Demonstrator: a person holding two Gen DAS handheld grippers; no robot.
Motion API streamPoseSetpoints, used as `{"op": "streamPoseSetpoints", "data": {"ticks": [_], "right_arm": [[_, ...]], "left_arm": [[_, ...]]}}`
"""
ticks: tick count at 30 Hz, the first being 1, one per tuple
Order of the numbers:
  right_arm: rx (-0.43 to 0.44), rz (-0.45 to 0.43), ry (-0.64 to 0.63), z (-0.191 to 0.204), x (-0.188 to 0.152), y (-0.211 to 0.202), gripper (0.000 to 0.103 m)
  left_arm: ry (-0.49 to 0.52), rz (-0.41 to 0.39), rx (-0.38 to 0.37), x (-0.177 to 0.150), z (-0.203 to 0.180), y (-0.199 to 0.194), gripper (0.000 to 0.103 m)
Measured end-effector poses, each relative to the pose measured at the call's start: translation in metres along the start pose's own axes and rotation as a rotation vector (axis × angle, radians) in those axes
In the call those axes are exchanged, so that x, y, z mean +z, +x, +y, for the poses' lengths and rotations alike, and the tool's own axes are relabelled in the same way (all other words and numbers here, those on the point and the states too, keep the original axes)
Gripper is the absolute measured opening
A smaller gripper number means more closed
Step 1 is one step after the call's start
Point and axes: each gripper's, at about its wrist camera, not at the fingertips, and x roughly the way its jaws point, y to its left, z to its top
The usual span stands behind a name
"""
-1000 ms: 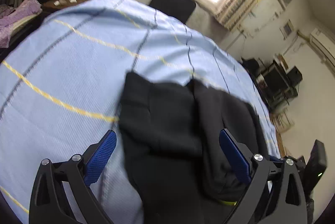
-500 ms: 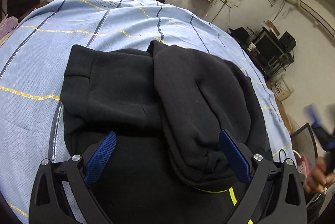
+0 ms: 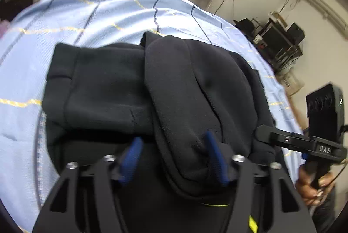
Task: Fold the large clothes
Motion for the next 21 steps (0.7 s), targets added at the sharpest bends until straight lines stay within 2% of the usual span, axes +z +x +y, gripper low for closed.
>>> {"op": "streamPoseSetpoints", "data": {"ticks": [1,2,4,5,7,10,14,16,17,19,20,21], "right_arm": [[-0.008,0.003,-0.006,0.003,-0.001,0.0,0.029],[-0.03,-0.011,-0.029,0.007,-0.002,-0.005,0.025],[-0.073,-0.036,-0.085,0.014,-0.011,-0.018,0.019],[-0.116,-0.042,-0.119,0.019,-0.014,-0.025,0.017],[-0.147,-0.022,-0.14,0.014,-0.021,-0.032,0.017],[-0.245,0.016,-0.16,-0.001,-0.029,-0.021,0.017],[-0.216,0.005,-0.126,-0.021,-0.031,-0.014,0.018],[-0.223,-0.004,-0.134,-0.02,-0.033,-0.013,0.018],[-0.234,-0.008,-0.146,-0.02,-0.036,-0.018,0.018],[-0.279,-0.026,-0.167,-0.018,-0.041,-0.028,0.024],[-0.302,-0.046,-0.172,-0.013,-0.042,-0.035,0.037],[-0.322,-0.068,-0.184,-0.01,-0.044,-0.042,0.043]], "left_arm": [[0.008,-0.011,0.006,0.0,-0.001,-0.004,0.033],[0.001,-0.02,-0.022,0.0,0.0,-0.009,0.027],[-0.024,-0.051,-0.054,0.002,0.002,-0.024,0.024],[-0.018,-0.062,-0.051,0.001,0.0,-0.028,0.024],[0.001,-0.046,-0.028,-0.002,-0.005,-0.025,0.024],[0.049,0.024,0.056,-0.012,-0.014,-0.002,0.025],[0.11,0.022,0.12,-0.016,-0.021,0.005,0.03],[0.134,0.007,0.174,-0.018,-0.023,0.006,0.041],[0.138,0.001,0.188,-0.018,-0.024,0.006,0.042],[0.134,-0.009,0.197,-0.018,-0.027,-0.001,0.042],[0.128,-0.018,0.196,-0.018,-0.028,-0.005,0.041],[0.124,-0.035,0.19,-0.018,-0.031,-0.013,0.039]]}}
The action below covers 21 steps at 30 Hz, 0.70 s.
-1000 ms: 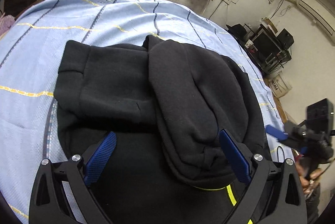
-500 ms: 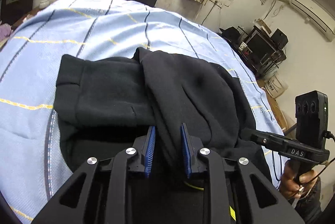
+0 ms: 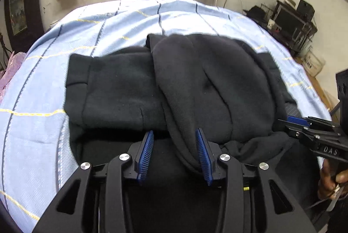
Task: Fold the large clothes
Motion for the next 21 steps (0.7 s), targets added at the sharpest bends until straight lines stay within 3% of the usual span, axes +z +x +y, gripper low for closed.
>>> {"op": "streamPoseSetpoints", "data": {"ticks": [5,9,16,19,21], "right_arm": [[-0.075,-0.107,-0.08,0.033,0.013,-0.028,0.048],[-0.132,-0.142,-0.112,0.054,0.037,-0.02,0.056],[-0.135,-0.088,-0.026,0.04,0.058,0.026,0.051],[-0.101,-0.021,0.026,0.027,0.051,0.054,0.047],[-0.096,-0.046,0.008,0.026,0.049,0.057,0.047]], "left_arm": [[0.063,-0.078,0.067,0.011,-0.023,-0.024,0.044],[0.093,-0.08,0.13,0.035,-0.041,-0.008,0.051],[0.124,-0.027,0.24,0.038,-0.041,0.048,0.054],[0.163,-0.053,0.269,0.03,-0.042,0.054,0.056],[0.164,-0.053,0.265,0.031,-0.041,0.054,0.057]]}}
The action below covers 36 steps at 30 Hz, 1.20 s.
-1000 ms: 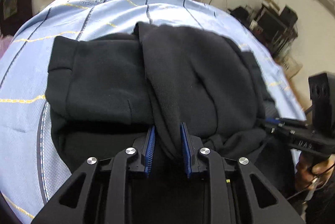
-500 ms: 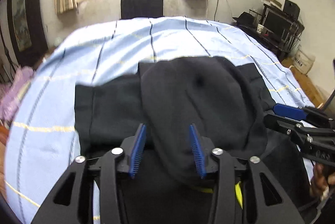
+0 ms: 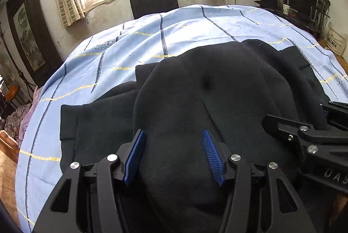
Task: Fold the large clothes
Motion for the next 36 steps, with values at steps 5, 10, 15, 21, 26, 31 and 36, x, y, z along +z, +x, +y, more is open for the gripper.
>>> {"op": "streamPoseSetpoints", "data": {"ticks": [5,10,15,21,26,31,36], "right_arm": [[0.014,-0.039,0.015,0.004,-0.002,-0.007,0.062],[0.15,-0.092,0.044,0.009,-0.019,-0.069,0.069],[0.277,-0.129,-0.067,0.031,-0.062,-0.161,0.069],[0.236,-0.305,-0.164,0.035,-0.141,-0.303,0.074],[0.19,-0.4,-0.203,0.027,-0.208,-0.399,0.079],[0.091,-0.402,-0.241,0.012,-0.26,-0.426,0.081],[0.085,-0.269,-0.132,-0.026,-0.268,-0.356,0.081]], "left_arm": [[-0.062,-0.002,-0.059,0.001,0.014,-0.015,0.057],[-0.078,-0.089,-0.101,-0.011,0.018,-0.085,0.059],[-0.064,-0.176,-0.129,-0.05,0.012,-0.171,0.06],[-0.087,-0.339,-0.123,-0.104,0.016,-0.287,0.067],[-0.06,-0.442,-0.079,-0.151,0.021,-0.365,0.086],[-0.02,-0.413,0.006,-0.199,0.025,-0.375,0.095],[-0.127,-0.184,-0.055,-0.213,0.054,-0.3,0.095]]}}
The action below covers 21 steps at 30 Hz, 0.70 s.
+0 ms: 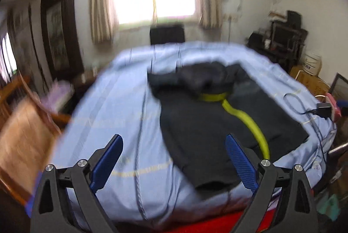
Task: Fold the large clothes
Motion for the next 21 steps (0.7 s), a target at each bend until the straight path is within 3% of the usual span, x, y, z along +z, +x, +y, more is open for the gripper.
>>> {"op": "streamPoseSetpoints", "data": {"ticks": [3,7,17,21], "right_arm": [[0.014,0.086,0.115,-0.031,-0.007,0.05,0.072],[0.047,0.151,0.238,-0.064,-0.005,0.099,0.07],[0.061,0.272,0.299,-0.082,0.001,0.166,0.07],[0.071,0.299,0.307,-0.083,-0.002,0.18,0.07]], "left_arm": [[-0.068,0.097,-0.04,-0.003,0.021,0.042,0.095],[-0.111,0.171,-0.073,-0.003,0.034,0.084,0.094],[-0.166,0.294,-0.256,-0.005,0.037,0.139,0.094],[-0.156,0.305,-0.279,-0.007,0.033,0.144,0.094]]}}
